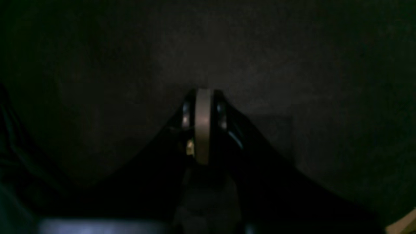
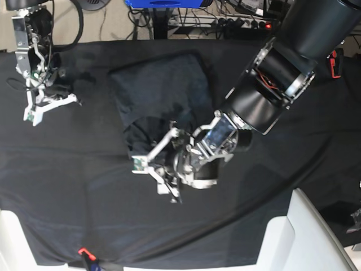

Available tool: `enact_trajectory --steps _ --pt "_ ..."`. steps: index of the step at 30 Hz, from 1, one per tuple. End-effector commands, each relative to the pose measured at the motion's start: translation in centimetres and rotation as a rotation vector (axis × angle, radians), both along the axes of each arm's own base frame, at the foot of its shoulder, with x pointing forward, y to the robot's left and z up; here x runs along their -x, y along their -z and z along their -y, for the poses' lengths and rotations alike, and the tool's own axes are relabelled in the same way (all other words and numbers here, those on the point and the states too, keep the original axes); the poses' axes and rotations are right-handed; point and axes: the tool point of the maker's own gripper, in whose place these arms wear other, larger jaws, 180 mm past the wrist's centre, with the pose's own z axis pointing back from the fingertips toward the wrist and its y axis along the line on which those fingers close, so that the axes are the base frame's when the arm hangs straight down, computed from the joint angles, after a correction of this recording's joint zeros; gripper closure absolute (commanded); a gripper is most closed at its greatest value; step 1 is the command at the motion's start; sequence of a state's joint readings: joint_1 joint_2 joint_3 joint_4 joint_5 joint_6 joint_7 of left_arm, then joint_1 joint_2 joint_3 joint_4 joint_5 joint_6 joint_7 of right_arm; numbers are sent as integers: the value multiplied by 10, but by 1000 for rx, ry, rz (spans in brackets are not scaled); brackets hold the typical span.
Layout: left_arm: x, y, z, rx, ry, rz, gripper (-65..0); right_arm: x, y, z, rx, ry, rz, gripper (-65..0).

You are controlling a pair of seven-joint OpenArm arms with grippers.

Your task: Fold the T-shirt properly

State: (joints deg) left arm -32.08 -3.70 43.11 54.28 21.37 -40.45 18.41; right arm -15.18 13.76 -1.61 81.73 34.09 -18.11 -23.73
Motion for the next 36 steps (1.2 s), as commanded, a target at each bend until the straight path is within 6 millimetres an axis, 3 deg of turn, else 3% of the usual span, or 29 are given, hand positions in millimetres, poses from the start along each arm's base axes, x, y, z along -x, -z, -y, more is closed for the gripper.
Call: enact_trajectory --steps 1,20,30,36 --pt "-15 -18 4 25 2 46 -439 -8 -9 6 21 -1 36 -29" --pt "-13 -3 -24 -89 -75 12 -443 -10 -9 6 21 -1 39 -29" --pt "-13 -31 -8 175 -208 -187 -439 -12 -10 6 22 -1 43 -29" --pt "-12 -31 -12 135 -222 -193 -438 -12 -10 6 22 -1 43 -29"
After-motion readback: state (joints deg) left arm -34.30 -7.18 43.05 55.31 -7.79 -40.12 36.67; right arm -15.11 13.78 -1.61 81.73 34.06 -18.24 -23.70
